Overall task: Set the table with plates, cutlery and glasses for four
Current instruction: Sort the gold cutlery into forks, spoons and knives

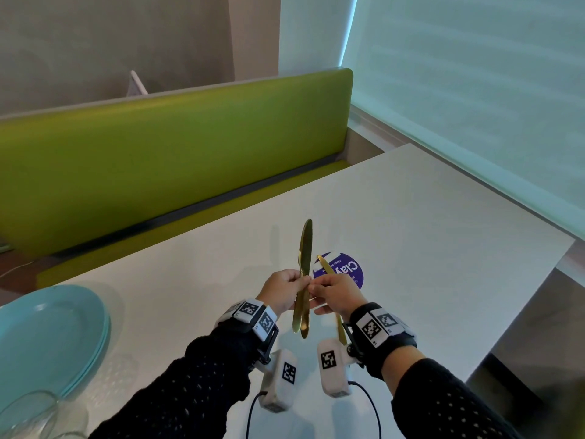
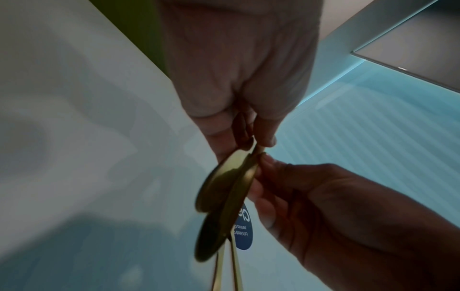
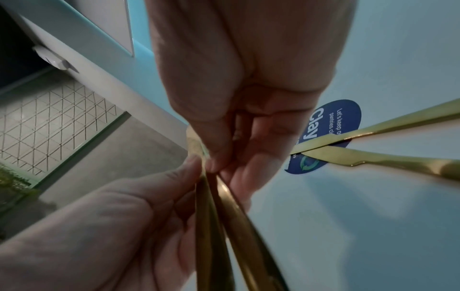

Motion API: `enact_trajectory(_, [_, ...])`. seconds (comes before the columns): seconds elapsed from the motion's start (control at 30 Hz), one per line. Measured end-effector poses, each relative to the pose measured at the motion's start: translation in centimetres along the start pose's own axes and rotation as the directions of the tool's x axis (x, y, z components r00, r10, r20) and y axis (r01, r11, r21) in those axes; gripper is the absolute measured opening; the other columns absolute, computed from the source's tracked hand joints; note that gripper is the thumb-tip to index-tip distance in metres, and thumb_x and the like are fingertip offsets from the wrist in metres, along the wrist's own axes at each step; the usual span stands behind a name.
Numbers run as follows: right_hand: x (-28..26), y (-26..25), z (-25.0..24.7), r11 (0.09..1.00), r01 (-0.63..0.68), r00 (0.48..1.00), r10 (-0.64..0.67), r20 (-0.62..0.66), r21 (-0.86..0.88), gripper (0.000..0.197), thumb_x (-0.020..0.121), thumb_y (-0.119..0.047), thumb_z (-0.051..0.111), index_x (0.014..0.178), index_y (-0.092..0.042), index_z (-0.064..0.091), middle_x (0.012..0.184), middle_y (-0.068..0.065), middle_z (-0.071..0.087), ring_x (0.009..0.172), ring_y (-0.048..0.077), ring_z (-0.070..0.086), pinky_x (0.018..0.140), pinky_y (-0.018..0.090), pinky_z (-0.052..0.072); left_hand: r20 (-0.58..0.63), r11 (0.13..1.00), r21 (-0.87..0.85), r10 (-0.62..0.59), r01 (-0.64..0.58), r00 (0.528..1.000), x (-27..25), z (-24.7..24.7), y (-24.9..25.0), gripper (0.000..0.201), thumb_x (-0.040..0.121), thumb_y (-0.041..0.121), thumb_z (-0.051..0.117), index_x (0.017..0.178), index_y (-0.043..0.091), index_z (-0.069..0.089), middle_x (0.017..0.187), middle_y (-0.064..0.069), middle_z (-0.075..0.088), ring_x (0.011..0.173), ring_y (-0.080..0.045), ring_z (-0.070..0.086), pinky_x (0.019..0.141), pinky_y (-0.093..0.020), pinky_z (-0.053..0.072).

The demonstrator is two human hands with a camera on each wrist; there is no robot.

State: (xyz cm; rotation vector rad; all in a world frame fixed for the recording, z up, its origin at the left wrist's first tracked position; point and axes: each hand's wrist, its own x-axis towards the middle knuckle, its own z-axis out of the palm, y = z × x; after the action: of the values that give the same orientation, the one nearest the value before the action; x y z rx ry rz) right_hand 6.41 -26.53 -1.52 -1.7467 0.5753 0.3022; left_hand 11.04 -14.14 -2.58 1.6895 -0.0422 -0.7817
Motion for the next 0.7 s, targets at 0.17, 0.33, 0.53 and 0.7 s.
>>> enact_trajectory(0.17, [0.0, 0.1, 0.1, 0.998, -0.038, 0.998, 0.036, 0.045, 0.041, 0.013, 0.094, -0.006, 0.052, 0.092, -0.001, 0.064, 0.074, 0.008, 0.064, 0.058, 0.012, 0.062, 0.052, 0.019, 0.055, 0.036, 1.0, -0.02, 0.01, -0.009, 0.999, -0.2, -0.1, -0.3, 0.017, 0.096, 0.017, 0.051, 0.085, 0.015, 0.064, 0.078, -0.006, 0.066, 0.07, -0.018, 0.064, 0.074, -0.034, 0.058])
enact_trajectory(0.33, [0.0, 0.1, 0.0, 0.991, -0.068, 0.996, 0.061, 0.06, 0.119, 0.014, 0.094, -0.008, 0.052, 0.092, -0.002, 0.064, 0.076, 0.009, 0.067, 0.061, 0.014, 0.065, 0.057, 0.021, 0.057, 0.038, 0.996, -0.088, -0.005, 0.009, 0.999, -0.4, 0.2, -0.4, 0.017, 0.096, 0.019, 0.05, 0.089, 0.02, 0.065, 0.082, -0.006, 0.069, 0.077, -0.021, 0.067, 0.079, -0.036, 0.057])
enact_trajectory(0.53, [0.3, 0.4, 0.2, 0.987, -0.058, 0.998, 0.06, -0.011, 0.15, 0.014, 0.092, -0.01, 0.057, 0.087, -0.001, 0.066, 0.07, 0.012, 0.068, 0.054, 0.015, 0.066, 0.057, 0.022, 0.058, 0.006, 0.997, -0.072, -0.004, 0.004, 1.0, 0.0, 0.5, -0.6, 0.021, 0.097, 0.02, 0.048, 0.085, 0.02, 0.066, 0.081, -0.005, 0.067, 0.079, -0.021, 0.064, 0.087, -0.041, 0.055])
enact_trajectory(0.7, [1.5, 2.4, -1.8, 0.978, -0.091, 0.971, 0.045, -0.235, -0.188, 0.012, 0.086, -0.018, 0.065, 0.074, -0.015, 0.065, 0.069, 0.002, 0.066, 0.054, 0.013, 0.061, 0.056, 0.025, 0.056, -0.049, 0.993, -0.108, -0.045, 0.04, 0.998, 0.1, 0.1, -0.1, 0.022, 0.101, 0.017, 0.037, 0.091, 0.009, 0.055, 0.082, -0.008, 0.063, 0.065, -0.02, 0.061, 0.069, -0.035, 0.057])
